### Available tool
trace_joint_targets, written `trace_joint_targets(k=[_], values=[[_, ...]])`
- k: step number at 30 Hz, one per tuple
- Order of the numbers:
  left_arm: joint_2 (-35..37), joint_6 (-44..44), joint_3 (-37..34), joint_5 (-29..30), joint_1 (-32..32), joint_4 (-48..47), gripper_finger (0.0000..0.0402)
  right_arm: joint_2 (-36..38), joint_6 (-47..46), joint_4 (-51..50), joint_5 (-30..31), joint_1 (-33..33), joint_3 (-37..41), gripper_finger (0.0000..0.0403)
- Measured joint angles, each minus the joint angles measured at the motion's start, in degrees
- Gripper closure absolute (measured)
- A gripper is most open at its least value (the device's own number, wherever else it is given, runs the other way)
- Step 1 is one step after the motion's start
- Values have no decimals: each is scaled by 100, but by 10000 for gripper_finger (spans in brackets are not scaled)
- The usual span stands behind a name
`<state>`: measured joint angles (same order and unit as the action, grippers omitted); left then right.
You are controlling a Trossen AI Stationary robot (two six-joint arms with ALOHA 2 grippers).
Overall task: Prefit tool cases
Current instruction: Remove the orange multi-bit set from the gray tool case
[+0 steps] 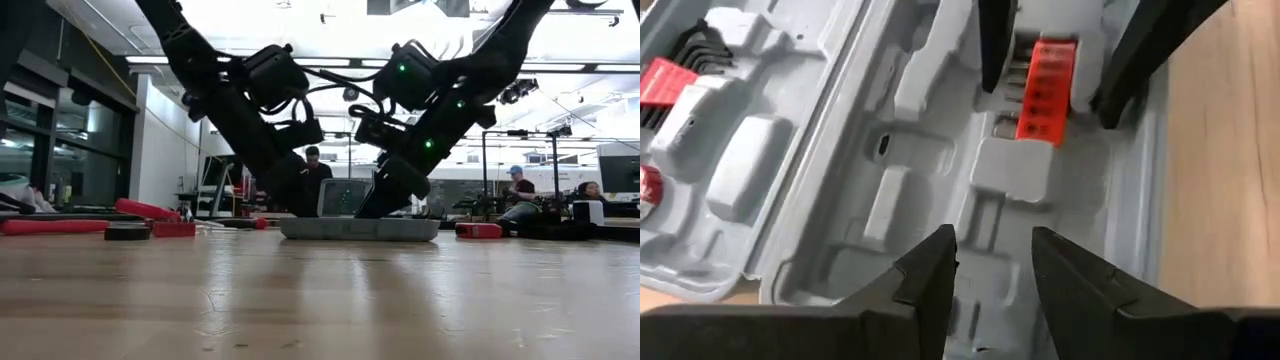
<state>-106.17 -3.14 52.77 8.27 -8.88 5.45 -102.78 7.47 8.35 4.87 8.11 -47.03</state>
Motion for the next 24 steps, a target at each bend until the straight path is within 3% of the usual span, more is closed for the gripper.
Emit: trace_joint_targets(k=[15,19,24], values=[[-197,50,-141,-208,-88,568,275,-57,-116,-17,-586,292,-2,217],[-197,51,-141,-388,-90,552,275,-394,-152,111,-977,358,-112,217],[-186,106,-141,-489,-67,395,275,-717,-251,165,-989,335,-230,217]])
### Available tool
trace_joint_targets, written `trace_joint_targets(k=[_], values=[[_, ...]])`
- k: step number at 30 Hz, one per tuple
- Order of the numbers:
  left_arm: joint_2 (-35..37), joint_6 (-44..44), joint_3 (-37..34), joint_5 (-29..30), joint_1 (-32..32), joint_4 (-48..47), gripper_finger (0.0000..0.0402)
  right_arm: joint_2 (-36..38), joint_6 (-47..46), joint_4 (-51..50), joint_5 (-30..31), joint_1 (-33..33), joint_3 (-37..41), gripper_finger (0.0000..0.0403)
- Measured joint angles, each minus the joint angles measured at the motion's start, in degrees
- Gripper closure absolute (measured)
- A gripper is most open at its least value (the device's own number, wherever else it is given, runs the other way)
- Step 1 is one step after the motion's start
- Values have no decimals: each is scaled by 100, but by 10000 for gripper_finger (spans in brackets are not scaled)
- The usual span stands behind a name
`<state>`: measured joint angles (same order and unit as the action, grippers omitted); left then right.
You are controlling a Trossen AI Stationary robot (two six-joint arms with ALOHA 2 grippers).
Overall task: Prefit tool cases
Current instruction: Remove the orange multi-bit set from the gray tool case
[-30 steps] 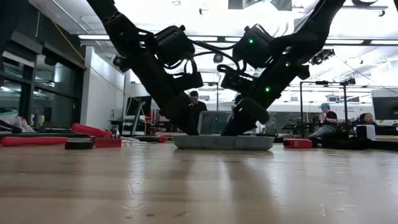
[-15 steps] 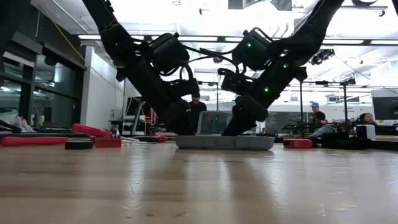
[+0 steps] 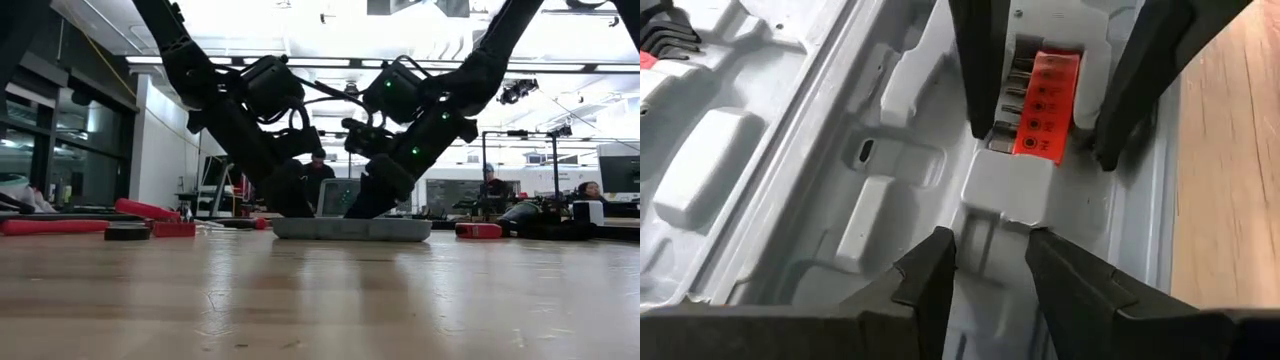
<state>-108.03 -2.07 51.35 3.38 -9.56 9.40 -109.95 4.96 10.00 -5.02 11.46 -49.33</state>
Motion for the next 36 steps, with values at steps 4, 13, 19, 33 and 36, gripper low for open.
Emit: trace_joint_targets(k=[4,13,19,33,36], values=[[0,12,0,11,19,-24,275,8,-96,-52,96,-27,1,218],[-2,22,20,182,21,-196,275,38,-348,-262,442,-30,-1,315],[-2,7,17,202,15,-227,275,50,-394,-202,521,-30,0,366],[-7,68,13,256,10,-231,275,413,-119,-485,2315,-379,56,402],[-8,101,11,236,10,-190,275,413,-103,-447,2570,-449,60,401]])
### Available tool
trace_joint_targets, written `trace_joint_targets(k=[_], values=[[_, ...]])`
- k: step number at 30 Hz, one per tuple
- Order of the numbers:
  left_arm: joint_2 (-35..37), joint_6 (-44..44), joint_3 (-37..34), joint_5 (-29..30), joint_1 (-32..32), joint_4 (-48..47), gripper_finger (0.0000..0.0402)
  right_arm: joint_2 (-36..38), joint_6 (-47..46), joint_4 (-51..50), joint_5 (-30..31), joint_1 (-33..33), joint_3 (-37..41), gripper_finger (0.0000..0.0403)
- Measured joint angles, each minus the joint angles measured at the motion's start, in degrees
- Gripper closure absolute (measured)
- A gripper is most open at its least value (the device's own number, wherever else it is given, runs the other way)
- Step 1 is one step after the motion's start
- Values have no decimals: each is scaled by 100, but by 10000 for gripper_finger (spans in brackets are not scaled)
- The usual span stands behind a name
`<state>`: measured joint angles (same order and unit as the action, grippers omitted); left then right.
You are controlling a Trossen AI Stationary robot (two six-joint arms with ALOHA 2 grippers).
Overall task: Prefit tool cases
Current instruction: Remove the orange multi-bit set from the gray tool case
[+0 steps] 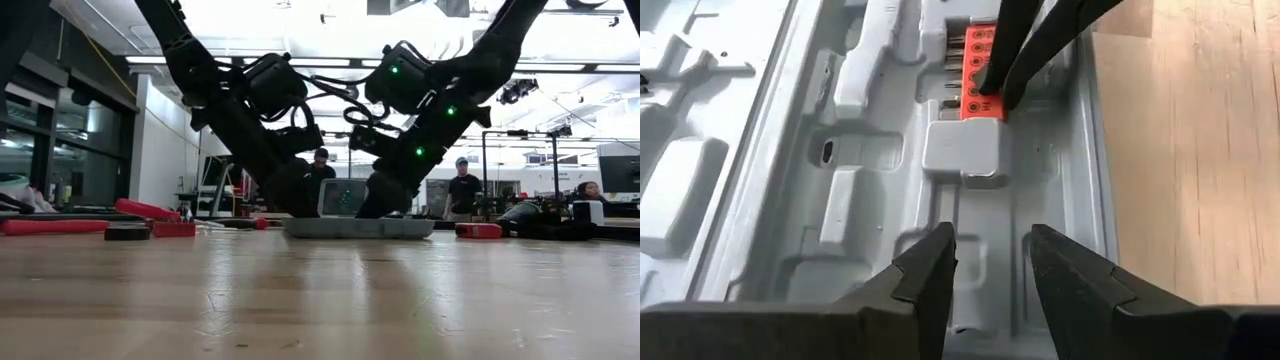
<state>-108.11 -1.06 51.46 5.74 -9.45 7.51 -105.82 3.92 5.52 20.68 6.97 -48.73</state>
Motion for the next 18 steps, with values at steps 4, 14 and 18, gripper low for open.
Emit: trace_joint_targets(k=[4,14,18], values=[[0,-3,-4,-45,13,18,275,-4,17,177,263,-34,11,401],[-238,78,7,-53,100,135,275,-4,66,567,601,-50,9,402],[-273,120,5,-274,166,141,275,-7,162,651,1287,-14,4,402]])
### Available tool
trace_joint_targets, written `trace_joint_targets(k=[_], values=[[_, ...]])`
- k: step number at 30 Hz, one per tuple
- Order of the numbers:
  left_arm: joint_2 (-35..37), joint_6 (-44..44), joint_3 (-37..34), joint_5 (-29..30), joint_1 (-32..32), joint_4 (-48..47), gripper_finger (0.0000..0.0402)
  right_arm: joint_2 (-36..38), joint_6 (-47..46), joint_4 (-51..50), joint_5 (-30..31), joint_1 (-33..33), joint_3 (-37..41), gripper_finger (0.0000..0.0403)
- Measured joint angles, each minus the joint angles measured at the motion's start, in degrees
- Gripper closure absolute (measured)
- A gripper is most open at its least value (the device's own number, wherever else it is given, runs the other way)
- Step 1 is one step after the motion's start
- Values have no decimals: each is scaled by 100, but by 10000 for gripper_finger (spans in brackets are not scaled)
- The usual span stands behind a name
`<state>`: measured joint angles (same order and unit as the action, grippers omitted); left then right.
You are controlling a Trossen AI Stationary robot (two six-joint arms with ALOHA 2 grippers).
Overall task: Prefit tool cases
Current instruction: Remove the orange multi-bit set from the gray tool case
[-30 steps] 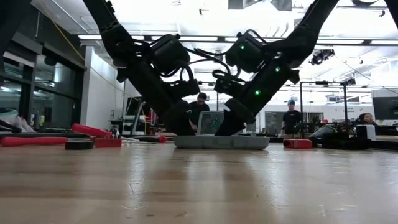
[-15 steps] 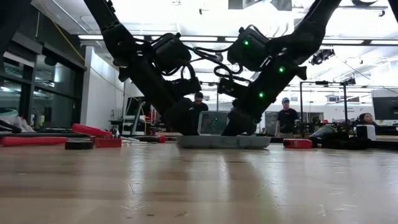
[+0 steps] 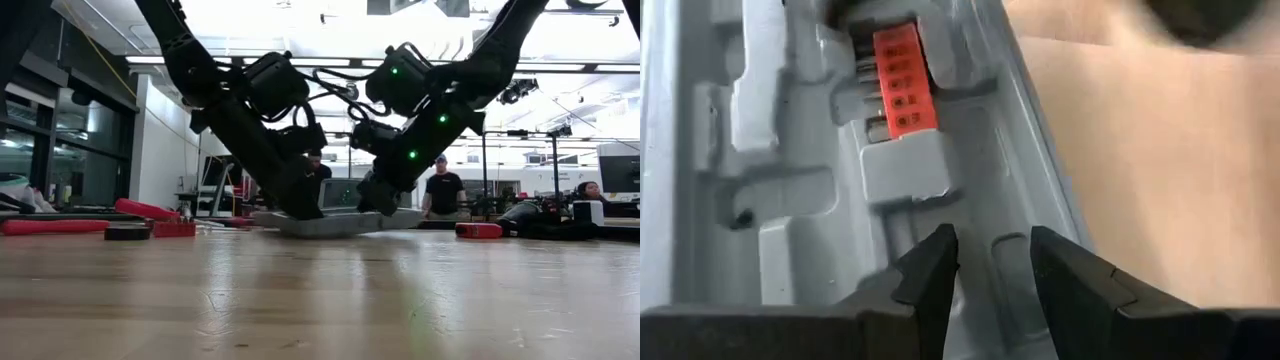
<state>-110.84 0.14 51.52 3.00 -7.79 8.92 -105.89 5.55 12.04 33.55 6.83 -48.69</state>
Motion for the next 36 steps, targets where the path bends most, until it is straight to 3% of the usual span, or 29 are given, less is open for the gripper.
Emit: trace_joint_targets(k=[11,20,25,31,36], values=[[-16,-110,-14,-230,69,153,275,52,69,-181,-750,-91,-7,402],[-12,-42,-14,-878,316,65,275,905,-176,-1258,-1305,-280,-11,403],[123,-37,-25,-679,507,9,275,990,-490,-1676,-2175,-467,-19,403],[373,-174,-43,-442,578,-138,275,790,-553,-1777,-2202,-635,-15,399],[453,-227,-43,-101,635,-244,275,778,-311,-1726,-2315,-741,-15,350]])
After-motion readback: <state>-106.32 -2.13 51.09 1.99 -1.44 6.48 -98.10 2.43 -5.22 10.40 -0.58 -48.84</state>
